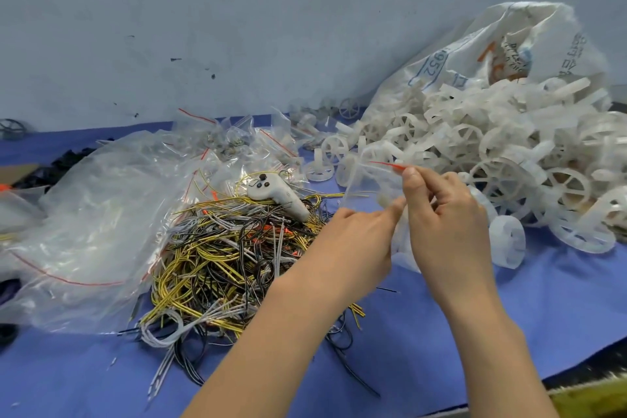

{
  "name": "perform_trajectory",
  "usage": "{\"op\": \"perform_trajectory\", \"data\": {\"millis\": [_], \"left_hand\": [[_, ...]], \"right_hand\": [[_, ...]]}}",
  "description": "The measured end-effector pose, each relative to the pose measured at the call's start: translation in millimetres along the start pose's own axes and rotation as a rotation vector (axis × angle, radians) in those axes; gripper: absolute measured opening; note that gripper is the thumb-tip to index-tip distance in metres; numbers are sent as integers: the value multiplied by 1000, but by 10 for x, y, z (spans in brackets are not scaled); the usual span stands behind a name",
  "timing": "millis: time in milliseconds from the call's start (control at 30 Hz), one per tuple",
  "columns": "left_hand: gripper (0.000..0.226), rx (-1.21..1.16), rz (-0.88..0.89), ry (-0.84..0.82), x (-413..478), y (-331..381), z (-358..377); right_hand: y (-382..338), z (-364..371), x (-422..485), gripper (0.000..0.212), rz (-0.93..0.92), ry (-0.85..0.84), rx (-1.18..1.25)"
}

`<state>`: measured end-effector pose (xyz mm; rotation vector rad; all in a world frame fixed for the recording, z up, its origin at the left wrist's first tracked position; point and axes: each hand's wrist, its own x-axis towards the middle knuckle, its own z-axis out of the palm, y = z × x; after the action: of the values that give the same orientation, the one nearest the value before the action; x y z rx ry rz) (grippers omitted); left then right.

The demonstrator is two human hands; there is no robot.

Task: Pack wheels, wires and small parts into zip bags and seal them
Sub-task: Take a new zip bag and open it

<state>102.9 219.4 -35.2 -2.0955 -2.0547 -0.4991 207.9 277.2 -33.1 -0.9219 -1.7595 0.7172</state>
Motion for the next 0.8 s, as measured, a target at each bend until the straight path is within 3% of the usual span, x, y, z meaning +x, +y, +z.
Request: {"op": "perform_trajectory", "data": {"millis": [100,333,400,600,800], "left_hand": [[53,-23,-27,-18,-29,5,6],[38,-99,43,-47,-185,-84,-132],[42,-51,60,-72,-286,-152,-158],[22,164,8,54,-593,-439,-163],[21,-106,-123,190,-831,-861,-325]], "right_hand": [[-1,5,3,31,20,35,22],[-4,40,15,31,62,84,20],[-6,56,19,32,66,80,0],[-42,106,2,31,49,29,-22],[-74,286,-59,29,47,-88,-53]]}}
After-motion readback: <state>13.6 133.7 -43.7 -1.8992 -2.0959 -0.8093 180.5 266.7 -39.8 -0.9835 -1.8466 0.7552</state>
